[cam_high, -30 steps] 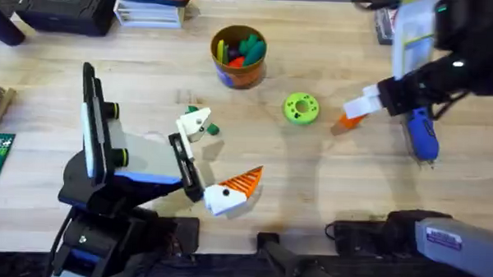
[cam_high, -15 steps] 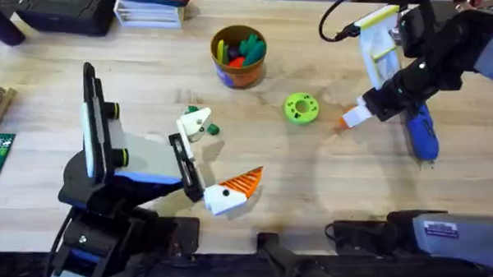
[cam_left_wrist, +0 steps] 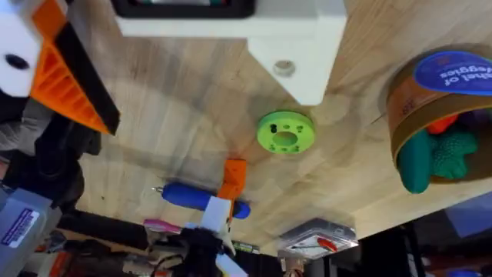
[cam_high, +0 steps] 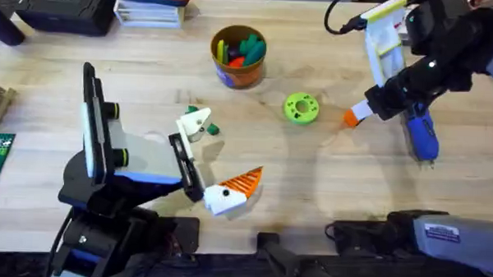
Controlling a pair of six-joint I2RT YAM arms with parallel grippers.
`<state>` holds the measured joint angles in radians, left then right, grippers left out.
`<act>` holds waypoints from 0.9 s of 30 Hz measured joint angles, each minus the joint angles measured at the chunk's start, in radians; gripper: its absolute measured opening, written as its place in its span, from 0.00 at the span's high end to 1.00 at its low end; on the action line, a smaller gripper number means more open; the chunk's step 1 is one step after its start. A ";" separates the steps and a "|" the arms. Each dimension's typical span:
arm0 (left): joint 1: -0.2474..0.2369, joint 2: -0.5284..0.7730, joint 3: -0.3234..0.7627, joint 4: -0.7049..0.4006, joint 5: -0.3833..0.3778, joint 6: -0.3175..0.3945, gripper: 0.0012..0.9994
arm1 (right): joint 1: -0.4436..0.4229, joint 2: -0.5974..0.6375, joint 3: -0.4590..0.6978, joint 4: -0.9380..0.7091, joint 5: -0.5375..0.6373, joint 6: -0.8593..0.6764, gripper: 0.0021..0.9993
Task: Pick up the gripper from the table and insert it into the empty holder that is missing its gripper. Then pick up a screw, insert it into the mounting hole, and use the screwdriver to tighten it. Finally, clean up the table by picking up the vegetable and placing it into the bucket.
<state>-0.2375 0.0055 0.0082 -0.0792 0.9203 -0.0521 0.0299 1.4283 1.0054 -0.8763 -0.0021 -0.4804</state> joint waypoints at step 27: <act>0.000 0.000 0.000 0.000 0.000 0.000 0.01 | 0.001 -0.638 -0.216 0.277 -0.744 0.318 0.99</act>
<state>-0.2375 0.0052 0.0082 -0.0792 0.9207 -0.0521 0.0307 0.7903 0.7895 -0.5995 -0.7463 -0.1628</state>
